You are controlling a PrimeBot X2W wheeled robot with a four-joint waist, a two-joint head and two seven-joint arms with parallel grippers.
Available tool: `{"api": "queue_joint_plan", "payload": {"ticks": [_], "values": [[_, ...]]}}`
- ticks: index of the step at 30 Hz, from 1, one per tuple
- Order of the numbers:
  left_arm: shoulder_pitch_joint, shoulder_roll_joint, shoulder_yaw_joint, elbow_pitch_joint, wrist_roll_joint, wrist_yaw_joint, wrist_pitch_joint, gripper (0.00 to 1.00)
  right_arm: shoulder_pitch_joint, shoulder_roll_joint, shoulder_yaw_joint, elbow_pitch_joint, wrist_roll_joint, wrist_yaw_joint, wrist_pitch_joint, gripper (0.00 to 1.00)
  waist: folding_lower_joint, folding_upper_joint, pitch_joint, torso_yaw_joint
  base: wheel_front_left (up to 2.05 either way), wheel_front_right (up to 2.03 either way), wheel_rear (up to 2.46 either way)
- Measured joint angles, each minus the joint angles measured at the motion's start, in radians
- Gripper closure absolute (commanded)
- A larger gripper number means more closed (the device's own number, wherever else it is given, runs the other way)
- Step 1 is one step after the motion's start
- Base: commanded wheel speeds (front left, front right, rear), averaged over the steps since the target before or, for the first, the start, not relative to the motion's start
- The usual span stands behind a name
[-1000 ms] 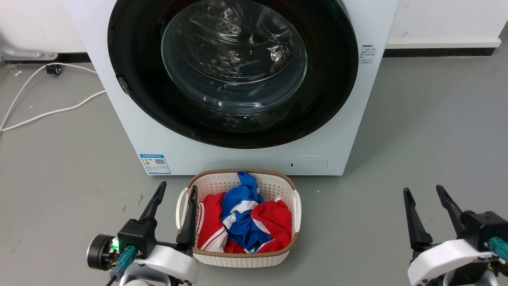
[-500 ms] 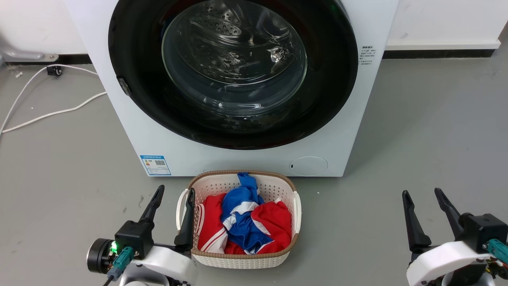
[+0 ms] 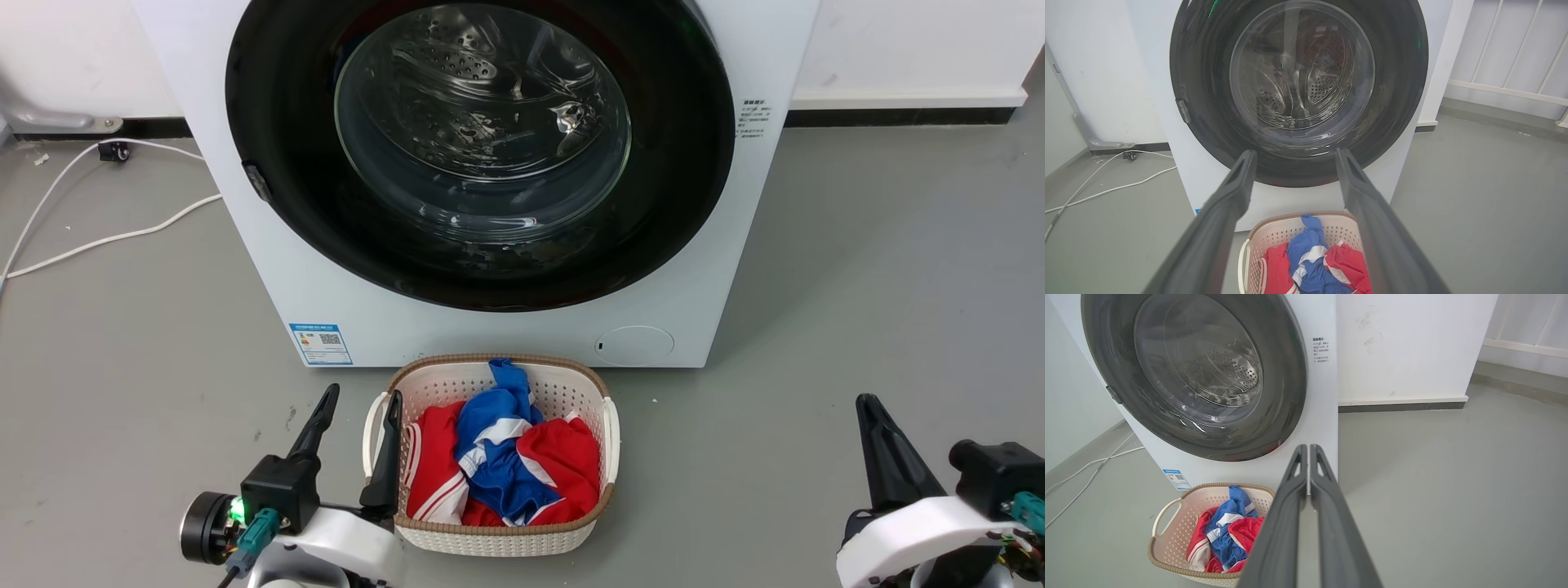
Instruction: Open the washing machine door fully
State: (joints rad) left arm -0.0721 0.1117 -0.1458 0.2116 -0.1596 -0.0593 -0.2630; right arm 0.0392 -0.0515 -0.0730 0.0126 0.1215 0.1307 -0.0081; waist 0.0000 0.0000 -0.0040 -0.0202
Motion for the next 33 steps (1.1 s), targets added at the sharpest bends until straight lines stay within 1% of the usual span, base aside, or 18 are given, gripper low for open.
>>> {"api": "queue_joint_plan", "payload": {"ticks": [2,6,9,10,12,14,17,18,20,23,24,27,33], "values": [[0.0,-0.002,0.001,0.001,0.001,-0.002,0.0,0.0,0.0,0.0,-0.002,0.004,0.037,0.0,0.001,1.0,0.0,0.0,-0.002,0.0,0.0,0.0,0.0],[0.0,-0.003,0.002,0.002,0.005,-0.003,0.0,0.0,-0.005,0.0,0.011,0.005,0.251,0.0,-0.004,1.0,0.0,0.0,-0.004,-0.002,0.0,0.0,0.0],[0.0,-0.005,0.004,0.002,0.005,-0.005,0.0,0.0,-0.008,0.001,0.022,0.004,0.487,0.0,0.006,1.0,0.0,0.0,-0.004,-0.006,0.0,0.0,0.0],[0.0,-0.006,0.004,0.002,0.006,-0.006,0.0,0.0,-0.011,0.001,0.024,0.006,0.598,0.0,0.013,1.0,0.0,0.0,-0.003,-0.007,0.0,0.0,0.0],[0.0,-0.007,0.003,0.002,0.006,-0.007,0.0,0.0,-0.014,0.001,0.024,0.014,0.758,0.0,0.029,1.0,0.0,0.0,-0.001,-0.009,0.0,0.0,0.0],[0.0,-0.008,0.002,0.0,0.007,-0.01,0.0,0.0,-0.019,0.001,0.018,0.024,0.948,0.0,0.04,1.0,0.0,0.0,0.002,-0.01,0.0,0.0,0.0],[-0.002,-0.008,0.003,-0.004,0.011,-0.011,0.0,0.0,-0.042,0.001,-0.009,0.061,1.183,0.0,0.051,1.0,0.0,0.0,0.015,-0.011,0.0,0.0,0.0],[-0.01,-0.01,0.002,-0.009,0.013,-0.012,0.0,0.0,-0.067,0.001,-0.034,0.095,1.285,0.0,0.053,1.0,0.0,0.0,0.026,-0.012,0.0,0.0,0.0],[-0.021,-0.012,0.002,-0.016,0.013,-0.013,0.0,0.0,-0.104,0.001,-0.065,0.138,1.415,0.0,0.06,1.0,0.0,0.0,0.039,-0.011,0.0,0.0,0.0],[-0.037,-0.015,0.002,-0.03,0.015,-0.016,0.0,0.0,-0.177,-0.002,-0.112,0.188,1.495,0.0,0.081,1.0,0.0,0.0,0.064,-0.008,0.0,0.0,0.0],[-0.043,-0.016,0.002,-0.035,0.015,-0.016,0.0,0.0,-0.207,-0.014,-0.119,0.202,1.512,0.0,0.09,1.0,0.0,0.0,0.073,-0.007,0.0,0.0,0.0],[-0.06,-0.019,0.001,-0.052,0.019,-0.016,0.0,0.0,-0.301,-0.069,-0.137,0.223,1.535,0.0,0.107,1.0,0.0,0.0,0.103,-0.004,0.0,0.0,0.0],[-0.11,-0.024,-0.004,-0.08,0.025,-0.02,0.0,0.0,-0.517,-0.17,-0.136,0.34,1.591,0.0,0.145,1.0,0.0001,0.0,0.178,0.009,0.0,0.0,0.0]]}}
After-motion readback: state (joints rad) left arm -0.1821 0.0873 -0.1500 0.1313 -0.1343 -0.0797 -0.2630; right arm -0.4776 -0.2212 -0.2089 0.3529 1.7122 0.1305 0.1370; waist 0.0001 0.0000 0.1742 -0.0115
